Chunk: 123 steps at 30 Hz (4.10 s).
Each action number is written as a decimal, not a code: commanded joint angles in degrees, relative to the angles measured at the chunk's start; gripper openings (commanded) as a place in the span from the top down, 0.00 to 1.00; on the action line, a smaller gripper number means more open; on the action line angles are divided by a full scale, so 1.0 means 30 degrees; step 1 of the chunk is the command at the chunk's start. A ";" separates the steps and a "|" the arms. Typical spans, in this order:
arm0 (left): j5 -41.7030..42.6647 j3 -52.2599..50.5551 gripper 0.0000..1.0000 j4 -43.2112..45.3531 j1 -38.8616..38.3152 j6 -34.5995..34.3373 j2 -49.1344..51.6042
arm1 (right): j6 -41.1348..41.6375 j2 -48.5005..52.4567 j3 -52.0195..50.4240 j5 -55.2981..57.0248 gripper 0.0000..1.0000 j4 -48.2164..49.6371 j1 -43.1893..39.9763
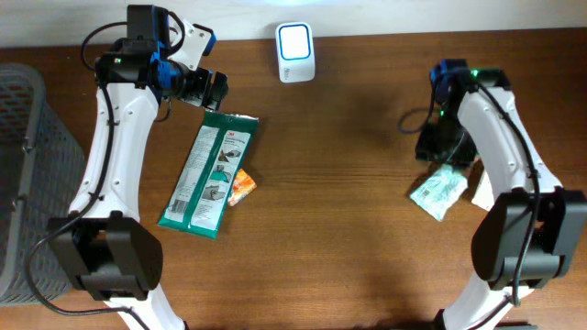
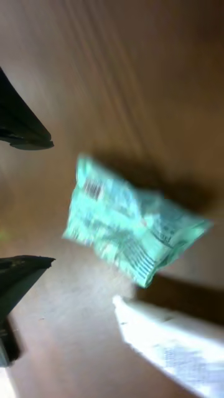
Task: Scan the item barcode
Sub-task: 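Carry the pale green packet right and drop it near the jar, then reach the right gripper to the orange tissue pack beside the gloves, then grasp the orange tissue pack with the right gripper and lift it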
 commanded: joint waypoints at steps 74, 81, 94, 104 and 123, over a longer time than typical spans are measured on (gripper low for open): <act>0.0073 0.0350 0.01 0.0015 0.0066 0.0102 -0.0605 | -0.7300 0.4160 0.2076 -0.7162 0.73 0.2273 0.6171; 0.0073 0.0350 0.01 0.0015 0.0066 0.0102 -0.0605 | -1.2947 0.4481 0.2572 -0.7176 0.44 0.7271 0.6601; 0.0073 0.0350 0.01 0.0015 0.0066 0.0102 -0.0605 | -1.5562 0.6528 0.2441 -0.9238 0.42 0.7570 0.6783; 0.0073 0.0350 0.01 0.0015 0.0066 0.0102 -0.0605 | -1.6458 0.7308 0.2025 -1.0207 0.51 0.6790 0.6462; 0.0073 0.0350 0.01 0.0015 0.0066 0.0102 -0.0605 | -0.2557 0.7308 0.0721 -1.1482 0.68 0.5727 0.6936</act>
